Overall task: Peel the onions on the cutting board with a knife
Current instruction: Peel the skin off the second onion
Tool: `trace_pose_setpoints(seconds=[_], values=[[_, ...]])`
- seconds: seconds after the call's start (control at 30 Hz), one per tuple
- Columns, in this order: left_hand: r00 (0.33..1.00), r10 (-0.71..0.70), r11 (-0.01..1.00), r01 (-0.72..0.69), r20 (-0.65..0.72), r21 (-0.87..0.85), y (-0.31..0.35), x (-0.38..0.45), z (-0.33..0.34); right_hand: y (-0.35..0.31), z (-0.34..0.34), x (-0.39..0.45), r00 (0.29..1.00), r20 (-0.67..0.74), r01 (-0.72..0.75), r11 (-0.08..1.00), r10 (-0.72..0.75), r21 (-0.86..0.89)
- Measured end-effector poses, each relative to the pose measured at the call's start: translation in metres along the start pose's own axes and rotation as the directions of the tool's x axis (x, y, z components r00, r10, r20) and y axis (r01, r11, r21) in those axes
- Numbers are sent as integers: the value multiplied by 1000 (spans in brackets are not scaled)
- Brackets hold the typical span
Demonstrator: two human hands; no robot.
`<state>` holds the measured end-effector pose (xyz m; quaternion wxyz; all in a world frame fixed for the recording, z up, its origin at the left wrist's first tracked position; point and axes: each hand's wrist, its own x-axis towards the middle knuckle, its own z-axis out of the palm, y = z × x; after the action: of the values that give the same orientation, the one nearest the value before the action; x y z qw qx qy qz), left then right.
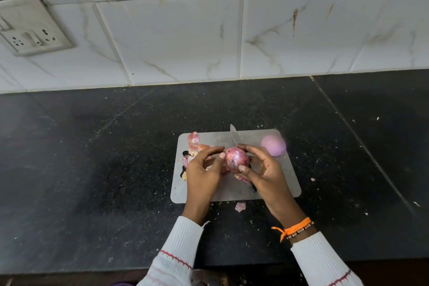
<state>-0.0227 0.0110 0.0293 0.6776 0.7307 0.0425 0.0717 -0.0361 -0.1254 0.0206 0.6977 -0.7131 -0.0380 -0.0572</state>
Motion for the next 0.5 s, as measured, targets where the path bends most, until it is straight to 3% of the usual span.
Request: trace_pose_setpoints(seconds=[0.1, 0.23, 0.5], values=[[985, 173, 973, -175, 25, 152, 3, 2, -3, -2, -1, 1, 999, -6, 39, 998, -40, -58], [956, 284, 917, -294, 74, 269, 4, -2, -3, 0, -4, 0, 998, 5, 57, 989, -57, -138], [953, 290, 884, -302, 87, 358, 5, 0, -8, -2, -4, 0, 994, 39, 106, 964, -100, -244]])
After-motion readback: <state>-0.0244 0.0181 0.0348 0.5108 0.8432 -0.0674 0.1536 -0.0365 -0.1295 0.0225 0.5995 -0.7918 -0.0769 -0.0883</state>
